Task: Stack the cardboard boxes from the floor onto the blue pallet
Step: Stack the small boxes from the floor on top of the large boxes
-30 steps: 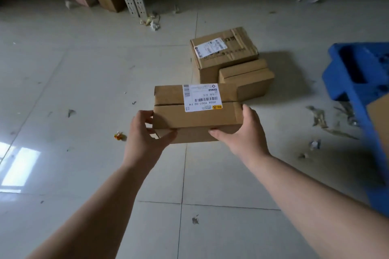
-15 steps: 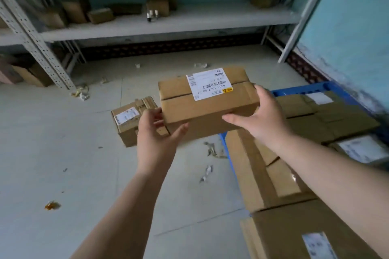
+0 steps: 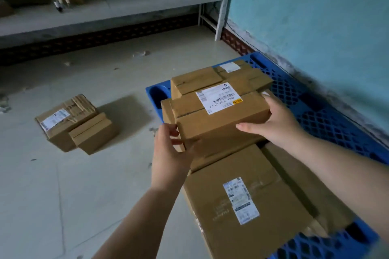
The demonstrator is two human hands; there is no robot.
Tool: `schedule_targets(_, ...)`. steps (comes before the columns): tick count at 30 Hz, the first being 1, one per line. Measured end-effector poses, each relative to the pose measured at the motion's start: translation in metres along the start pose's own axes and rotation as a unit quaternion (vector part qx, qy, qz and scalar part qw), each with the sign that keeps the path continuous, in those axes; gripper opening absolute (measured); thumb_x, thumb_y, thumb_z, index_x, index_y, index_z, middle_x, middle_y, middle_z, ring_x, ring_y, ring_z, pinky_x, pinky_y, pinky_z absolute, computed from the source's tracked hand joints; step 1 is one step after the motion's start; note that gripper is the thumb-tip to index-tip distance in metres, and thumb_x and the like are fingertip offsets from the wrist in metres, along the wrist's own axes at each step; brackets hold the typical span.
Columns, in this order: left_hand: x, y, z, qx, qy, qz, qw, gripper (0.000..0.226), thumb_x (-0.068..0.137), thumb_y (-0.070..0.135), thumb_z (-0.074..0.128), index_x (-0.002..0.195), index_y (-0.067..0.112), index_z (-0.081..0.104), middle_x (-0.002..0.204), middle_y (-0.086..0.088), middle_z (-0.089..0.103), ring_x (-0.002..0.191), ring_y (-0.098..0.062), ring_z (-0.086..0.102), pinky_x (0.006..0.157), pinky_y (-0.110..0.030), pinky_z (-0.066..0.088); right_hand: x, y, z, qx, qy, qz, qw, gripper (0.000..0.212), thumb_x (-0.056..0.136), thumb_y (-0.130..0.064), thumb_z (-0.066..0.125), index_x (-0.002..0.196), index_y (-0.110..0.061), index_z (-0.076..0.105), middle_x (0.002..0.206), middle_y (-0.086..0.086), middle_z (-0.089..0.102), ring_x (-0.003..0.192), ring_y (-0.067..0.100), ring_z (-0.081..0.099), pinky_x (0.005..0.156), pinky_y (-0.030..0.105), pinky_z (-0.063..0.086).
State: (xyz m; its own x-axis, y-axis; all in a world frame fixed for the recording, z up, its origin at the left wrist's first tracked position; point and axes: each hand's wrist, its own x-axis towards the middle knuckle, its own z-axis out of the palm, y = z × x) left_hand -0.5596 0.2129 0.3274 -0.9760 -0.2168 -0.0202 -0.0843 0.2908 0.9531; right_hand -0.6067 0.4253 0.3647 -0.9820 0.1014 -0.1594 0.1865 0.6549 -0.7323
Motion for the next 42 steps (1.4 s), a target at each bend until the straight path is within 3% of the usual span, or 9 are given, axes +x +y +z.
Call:
schedule_targets(2, -0.007, 0.0, 0.036, 0.01, -0.024, 0.002, 1.0, 0.041, 0.07, 0.022, 0.077, 0.082, 0.036, 0.04, 0.1, 0.007, 0.055, 0.087, -0.008, 0.058, 0.061, -0.019, 0.044, 0.001, 0.03, -0.024, 0.011, -0.004, 0.026, 1.0, 0.11, 0.033, -0.066, 0.079, 0.133, -0.037, 0.042, 0.132, -0.011, 0.053, 0.124, 0.016, 0.047, 0.105, 0.05, 0.036)
schedule_targets(6, -0.015, 0.007, 0.106, 0.029, -0.067, -0.01, 0.997, 0.043, 0.068, 0.024, 0.078, 0.094, 0.027, 0.043, 0.104, 0.005, 0.055, 0.086, -0.005, 0.058, 0.064, -0.022, 0.049, 0.013, 0.089, -0.07, 0.071, -0.023, 0.035, 0.997, 0.065, 0.059, -0.036, 0.083, 0.115, -0.04, 0.051, 0.114, -0.015, 0.061, 0.111, 0.013, 0.055, 0.1, 0.043, 0.042)
schedule_targets(11, -0.017, -0.001, 0.191, 0.045, -0.098, -0.017, 0.994, 0.043, 0.069, 0.025, 0.077, 0.098, 0.023, 0.045, 0.105, 0.005, 0.057, 0.093, -0.01, 0.058, 0.072, -0.025, 0.053, 0.038, 0.169, -0.098, 0.158, 0.008, 0.054, 0.986, 0.033, 0.075, -0.03, 0.072, 0.102, -0.037, 0.056, 0.106, -0.008, 0.066, 0.094, 0.012, 0.062, 0.078, 0.033, 0.052)
schedule_targets(19, -0.012, -0.042, 0.297, 0.079, -0.132, -0.043, 0.987, 0.043, 0.07, 0.027, 0.077, 0.1, 0.026, 0.046, 0.104, 0.008, 0.058, 0.091, -0.006, 0.058, 0.071, -0.023, 0.05, 0.085, 0.277, -0.109, 0.196, 0.02, 0.086, 0.977, 0.046, 0.075, -0.017, 0.075, 0.113, -0.03, 0.053, 0.102, -0.009, 0.064, 0.093, 0.008, 0.062, 0.076, 0.026, 0.049)
schedule_targets(24, -0.003, -0.075, 0.333, 0.079, -0.14, -0.07, 0.984, 0.038, 0.072, 0.02, 0.075, 0.09, 0.031, 0.044, 0.098, 0.008, 0.06, 0.085, -0.003, 0.058, 0.064, -0.014, 0.043, 0.117, 0.318, -0.099, 0.167, 0.004, 0.106, 0.98, 0.052, 0.064, -0.026, 0.081, 0.107, -0.04, 0.056, 0.11, -0.006, 0.064, 0.103, 0.016, 0.061, 0.095, 0.043, 0.048)
schedule_targets(27, -0.005, -0.097, 0.35, 0.094, -0.159, -0.09, 0.979, 0.035, 0.073, 0.019, 0.074, 0.093, 0.027, 0.046, 0.097, 0.005, 0.061, 0.086, -0.006, 0.06, 0.068, -0.017, 0.046, 0.128, 0.339, -0.085, 0.17, 0.0, 0.117, 0.978, 0.052, 0.07, -0.016, 0.079, 0.113, -0.033, 0.055, 0.103, -0.008, 0.063, 0.099, 0.013, 0.061, 0.091, 0.038, 0.05)
schedule_targets(34, 0.004, -0.113, 0.375, 0.107, -0.16, -0.066, 0.979, 0.04, 0.075, 0.019, 0.071, 0.099, 0.028, 0.04, 0.095, 0.004, 0.059, 0.084, -0.011, 0.058, 0.064, -0.02, 0.043, 0.144, 0.358, -0.07, 0.226, 0.033, 0.167, 0.959, 0.062, 0.076, -0.02, 0.074, 0.13, -0.026, 0.043, 0.105, -0.012, 0.053, 0.112, 0.019, 0.053, 0.091, 0.04, 0.049)
schedule_targets(39, 0.021, -0.119, 0.371, 0.087, -0.145, -0.105, 0.98, 0.036, 0.074, 0.014, 0.072, 0.097, 0.022, 0.045, 0.096, 0.003, 0.06, 0.087, -0.013, 0.06, 0.064, -0.016, 0.043, 0.162, 0.351, -0.059, 0.171, 0.042, 0.157, 0.972, 0.053, 0.074, -0.023, 0.076, 0.113, -0.032, 0.042, 0.097, -0.016, 0.05, 0.101, 0.017, 0.053, 0.096, 0.047, 0.047)
schedule_targets(42, 0.023, -0.116, 0.366, 0.091, -0.166, -0.119, 0.975, 0.036, 0.075, 0.02, 0.072, 0.102, 0.023, 0.049, 0.098, 0.006, 0.06, 0.084, -0.009, 0.059, 0.062, -0.012, 0.041, 0.158, 0.346, -0.06, 0.131, 0.038, 0.174, 0.975, 0.063, 0.072, -0.03, 0.076, 0.124, -0.029, 0.042, 0.116, -0.004, 0.053, 0.107, 0.02, 0.052, 0.096, 0.045, 0.045)
